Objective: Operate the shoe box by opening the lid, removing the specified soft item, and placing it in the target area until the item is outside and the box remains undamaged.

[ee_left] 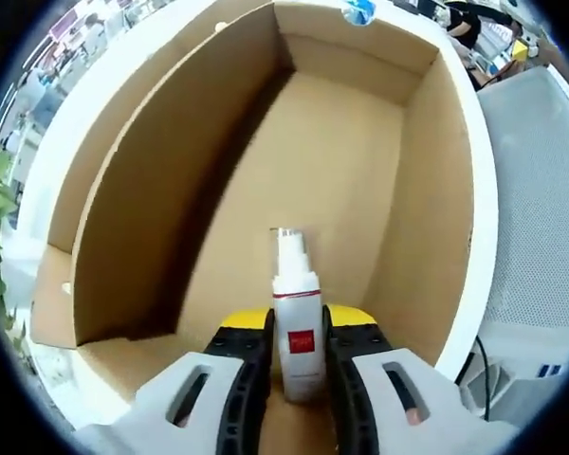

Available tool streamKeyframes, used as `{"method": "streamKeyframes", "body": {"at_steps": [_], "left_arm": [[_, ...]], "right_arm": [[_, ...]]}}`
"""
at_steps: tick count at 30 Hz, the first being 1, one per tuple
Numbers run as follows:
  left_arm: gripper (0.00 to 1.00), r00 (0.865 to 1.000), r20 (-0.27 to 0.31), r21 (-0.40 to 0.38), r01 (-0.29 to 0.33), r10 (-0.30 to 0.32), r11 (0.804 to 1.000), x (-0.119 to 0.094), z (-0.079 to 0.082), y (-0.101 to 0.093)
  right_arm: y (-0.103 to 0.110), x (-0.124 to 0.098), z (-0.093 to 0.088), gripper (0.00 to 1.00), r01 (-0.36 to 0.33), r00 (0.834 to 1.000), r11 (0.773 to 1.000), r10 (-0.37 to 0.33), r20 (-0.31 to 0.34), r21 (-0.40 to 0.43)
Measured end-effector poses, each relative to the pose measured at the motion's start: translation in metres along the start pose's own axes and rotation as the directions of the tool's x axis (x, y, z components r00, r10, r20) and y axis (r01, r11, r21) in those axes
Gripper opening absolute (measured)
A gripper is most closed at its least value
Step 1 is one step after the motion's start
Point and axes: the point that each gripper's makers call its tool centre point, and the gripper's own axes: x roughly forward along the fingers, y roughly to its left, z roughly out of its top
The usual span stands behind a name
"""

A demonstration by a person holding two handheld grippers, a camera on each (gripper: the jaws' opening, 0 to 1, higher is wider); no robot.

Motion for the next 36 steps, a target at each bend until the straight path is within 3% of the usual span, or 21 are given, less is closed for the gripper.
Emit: {"method": "streamKeyframes", "body": {"at_steps": [16, 28, 36], "left_arm": [[0.18, 0.998, 0.016, 0.056, -0.063, 0.063, 0.996, -0.012, 0.009, 0.002], [0.18, 0.994, 0.068, 0.126, -0.094, 0.086, 0.988, -0.032, 0.030, -0.006], [0.18, 0.984, 0.127, 0.160, -0.142, 0.122, 0.977, -0.050, 0.047, -0.009]], "right_arm": [[0.002, -0.004, 0.004, 0.96, -0.007, 1.000, 1.000, 0.007, 0.019, 0.026], [0.009, -0.005, 0.011, 0.95, -0.034, 0.999, 0.999, 0.033, 0.039, 0.031], [0.015, -0.004, 0.017, 0.93, -0.055, 0.998, 0.998, 0.053, 0.046, 0.033]]}}
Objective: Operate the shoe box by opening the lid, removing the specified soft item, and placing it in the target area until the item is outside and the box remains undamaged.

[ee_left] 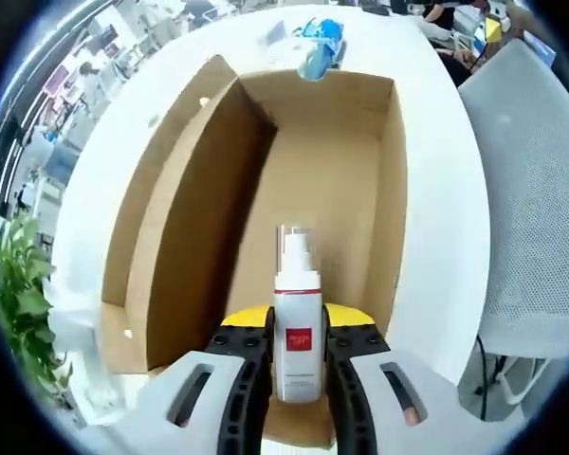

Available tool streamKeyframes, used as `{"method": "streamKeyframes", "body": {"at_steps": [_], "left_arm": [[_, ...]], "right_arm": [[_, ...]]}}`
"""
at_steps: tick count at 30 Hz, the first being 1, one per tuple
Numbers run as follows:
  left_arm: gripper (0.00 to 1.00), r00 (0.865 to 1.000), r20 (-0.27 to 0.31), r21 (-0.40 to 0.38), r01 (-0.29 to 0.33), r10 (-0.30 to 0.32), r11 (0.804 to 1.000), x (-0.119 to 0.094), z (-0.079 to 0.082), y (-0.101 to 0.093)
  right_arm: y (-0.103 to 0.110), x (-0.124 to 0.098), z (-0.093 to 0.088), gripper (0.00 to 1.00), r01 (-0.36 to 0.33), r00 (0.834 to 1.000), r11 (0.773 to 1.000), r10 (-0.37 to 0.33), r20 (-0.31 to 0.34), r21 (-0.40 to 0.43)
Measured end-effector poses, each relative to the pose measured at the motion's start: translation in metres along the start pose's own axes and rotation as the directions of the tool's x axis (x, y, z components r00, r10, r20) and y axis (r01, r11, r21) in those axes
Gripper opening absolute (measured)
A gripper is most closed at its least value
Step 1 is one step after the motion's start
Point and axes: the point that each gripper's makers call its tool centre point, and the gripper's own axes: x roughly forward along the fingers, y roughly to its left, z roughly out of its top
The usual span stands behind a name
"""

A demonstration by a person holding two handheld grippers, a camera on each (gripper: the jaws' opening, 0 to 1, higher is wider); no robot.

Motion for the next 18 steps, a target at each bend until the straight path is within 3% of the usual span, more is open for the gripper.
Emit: {"method": "streamKeyframes", "body": {"at_steps": [10, 18], "left_arm": [[0.18, 0.995, 0.091, 0.024, -0.047, 0.045, 0.999, -0.020, 0.027, -0.003], [0.18, 0.987, 0.154, 0.054, -0.054, 0.046, 0.997, -0.033, 0.049, -0.019]], "right_arm": [[0.011, 0.002, 0.008, 0.89, -0.034, 0.999, 0.999, 0.034, 0.017, -0.004], [0.024, 0.009, 0.012, 0.85, -0.069, 0.997, 0.998, 0.069, 0.017, 0.004]]}}
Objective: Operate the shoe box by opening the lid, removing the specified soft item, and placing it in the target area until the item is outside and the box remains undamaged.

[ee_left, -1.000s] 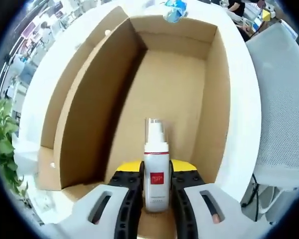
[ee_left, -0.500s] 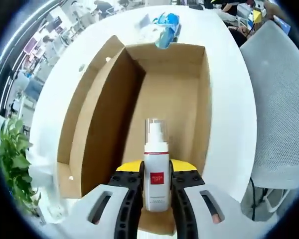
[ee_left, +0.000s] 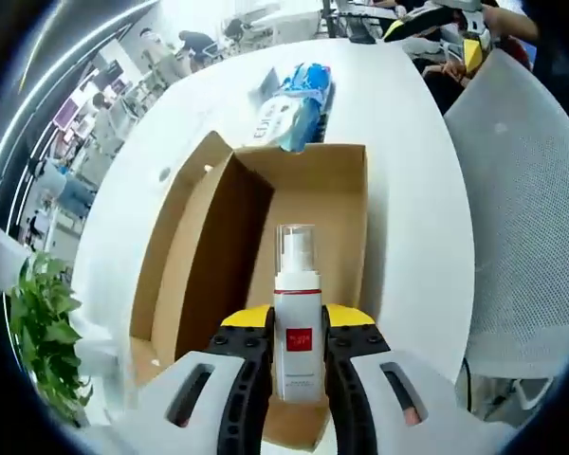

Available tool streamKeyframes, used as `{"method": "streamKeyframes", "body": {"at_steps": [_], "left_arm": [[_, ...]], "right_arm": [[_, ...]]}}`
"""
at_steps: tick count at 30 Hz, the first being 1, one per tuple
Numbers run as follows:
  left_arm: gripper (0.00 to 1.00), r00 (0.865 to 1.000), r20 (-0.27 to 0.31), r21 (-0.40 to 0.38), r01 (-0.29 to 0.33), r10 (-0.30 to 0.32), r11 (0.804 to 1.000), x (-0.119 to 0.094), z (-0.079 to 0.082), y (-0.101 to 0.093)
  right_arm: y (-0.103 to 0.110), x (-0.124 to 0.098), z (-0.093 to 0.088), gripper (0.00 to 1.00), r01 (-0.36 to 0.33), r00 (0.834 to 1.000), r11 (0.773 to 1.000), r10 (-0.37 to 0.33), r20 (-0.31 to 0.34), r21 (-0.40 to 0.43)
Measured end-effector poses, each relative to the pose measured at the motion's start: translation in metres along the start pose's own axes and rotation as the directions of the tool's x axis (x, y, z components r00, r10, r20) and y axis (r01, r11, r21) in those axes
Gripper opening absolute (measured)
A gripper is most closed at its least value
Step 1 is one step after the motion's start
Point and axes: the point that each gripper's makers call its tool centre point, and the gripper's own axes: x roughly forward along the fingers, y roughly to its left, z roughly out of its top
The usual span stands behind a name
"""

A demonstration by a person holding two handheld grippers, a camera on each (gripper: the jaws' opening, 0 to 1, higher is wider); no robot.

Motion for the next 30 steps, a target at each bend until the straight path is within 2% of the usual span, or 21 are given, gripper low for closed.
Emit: {"method": "streamKeyframes", "body": {"at_steps": [15, 18, 24, 30], "left_arm": [[0.18, 0.996, 0.085, 0.085, -0.016, 0.009, 0.996, -0.013, 0.038, -0.023], [0.18, 0.994, 0.111, 0.120, -0.031, 0.018, 0.992, -0.015, 0.046, -0.026], [0.18, 0.987, 0.156, 0.156, -0.048, 0.023, 0.987, -0.018, 0.060, -0.031], [0.18, 0.980, 0.201, 0.201, -0.047, 0.006, 0.978, -0.019, 0.077, -0.046]], "right_arm": [[0.026, 0.016, 0.014, 0.77, -0.081, 0.997, 0.996, 0.081, 0.014, 0.026], [0.030, 0.019, 0.018, 0.74, -0.101, 0.995, 0.994, 0.101, 0.017, 0.029], [0.039, 0.025, 0.024, 0.73, -0.131, 0.991, 0.991, 0.131, 0.021, 0.028], [0.054, 0.032, 0.030, 0.69, -0.178, 0.984, 0.982, 0.176, 0.033, 0.062]]}}
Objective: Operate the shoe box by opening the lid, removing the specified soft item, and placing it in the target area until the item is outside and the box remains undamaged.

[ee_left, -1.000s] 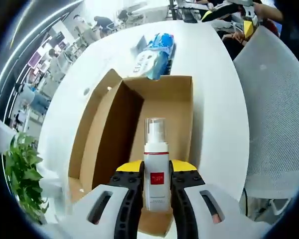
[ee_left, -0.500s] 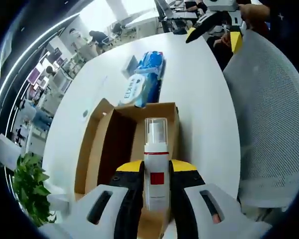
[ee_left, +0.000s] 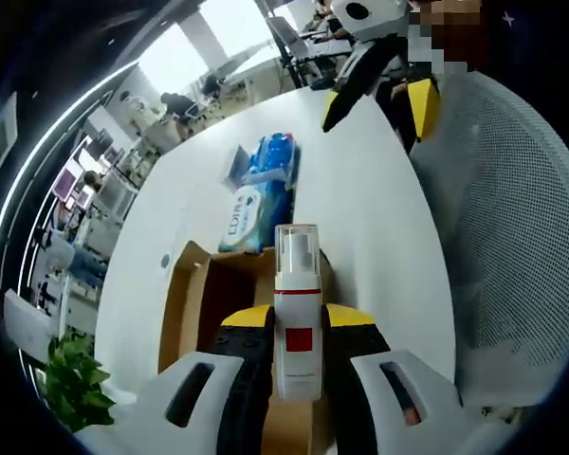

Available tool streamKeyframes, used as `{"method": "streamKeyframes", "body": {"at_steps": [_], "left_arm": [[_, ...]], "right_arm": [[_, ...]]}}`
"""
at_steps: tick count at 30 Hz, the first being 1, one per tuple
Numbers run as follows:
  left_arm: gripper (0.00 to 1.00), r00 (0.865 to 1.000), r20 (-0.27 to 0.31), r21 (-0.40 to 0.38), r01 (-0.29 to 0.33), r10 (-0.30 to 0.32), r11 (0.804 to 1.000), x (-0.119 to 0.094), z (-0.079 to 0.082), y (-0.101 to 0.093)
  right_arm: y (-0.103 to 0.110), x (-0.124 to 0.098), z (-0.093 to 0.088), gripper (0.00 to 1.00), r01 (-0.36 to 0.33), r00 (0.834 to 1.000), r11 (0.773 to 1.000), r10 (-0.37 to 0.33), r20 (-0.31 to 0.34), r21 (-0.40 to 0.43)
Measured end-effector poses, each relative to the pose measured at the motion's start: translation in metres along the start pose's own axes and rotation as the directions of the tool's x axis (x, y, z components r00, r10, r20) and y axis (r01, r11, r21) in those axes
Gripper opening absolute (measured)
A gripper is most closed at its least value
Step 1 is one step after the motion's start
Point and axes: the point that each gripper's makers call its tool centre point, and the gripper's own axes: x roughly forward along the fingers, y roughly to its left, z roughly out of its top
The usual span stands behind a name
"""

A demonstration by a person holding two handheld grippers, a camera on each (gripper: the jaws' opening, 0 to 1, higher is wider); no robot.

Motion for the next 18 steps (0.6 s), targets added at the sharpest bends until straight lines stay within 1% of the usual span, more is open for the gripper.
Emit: {"method": "streamKeyframes", "body": {"at_steps": [2, 5, 9, 11, 14, 15, 18], "left_arm": [[0.18, 1.000, 0.014, 0.002, 0.008, -0.008, 1.000, 0.001, 0.005, -0.004], [0.18, 0.998, 0.053, 0.016, 0.024, -0.024, 1.000, 0.003, 0.016, -0.012], [0.18, 0.997, 0.061, 0.034, 0.033, -0.035, 0.999, 0.007, 0.020, -0.017], [0.18, 0.996, 0.078, 0.044, 0.032, -0.036, 0.998, 0.008, 0.024, -0.019], [0.18, 0.994, 0.105, 0.054, 0.036, -0.041, 0.998, 0.008, 0.030, -0.023], [0.18, 0.993, 0.108, 0.054, 0.039, -0.045, 0.998, 0.009, 0.032, -0.025], [0.18, 0.992, 0.116, 0.073, 0.039, -0.047, 0.997, 0.011, 0.035, -0.030]], "right_arm": [[0.003, 0.002, 0.001, 0.65, -0.011, 1.000, 1.000, 0.011, 0.001, 0.002], [0.009, 0.006, 0.003, 0.57, -0.030, 1.000, 1.000, 0.030, 0.000, 0.010], [0.012, 0.010, 0.004, 0.57, -0.042, 0.999, 0.999, 0.042, -0.005, 0.016], [0.014, 0.011, 0.005, 0.56, -0.049, 0.999, 0.999, 0.049, -0.002, 0.023], [0.014, 0.014, 0.004, 0.50, -0.043, 0.999, 0.998, 0.044, -0.009, 0.039], [0.015, 0.015, 0.004, 0.49, -0.048, 0.999, 0.998, 0.048, -0.011, 0.041], [0.017, 0.017, 0.005, 0.48, -0.058, 0.998, 0.995, 0.059, -0.006, 0.081]]}}
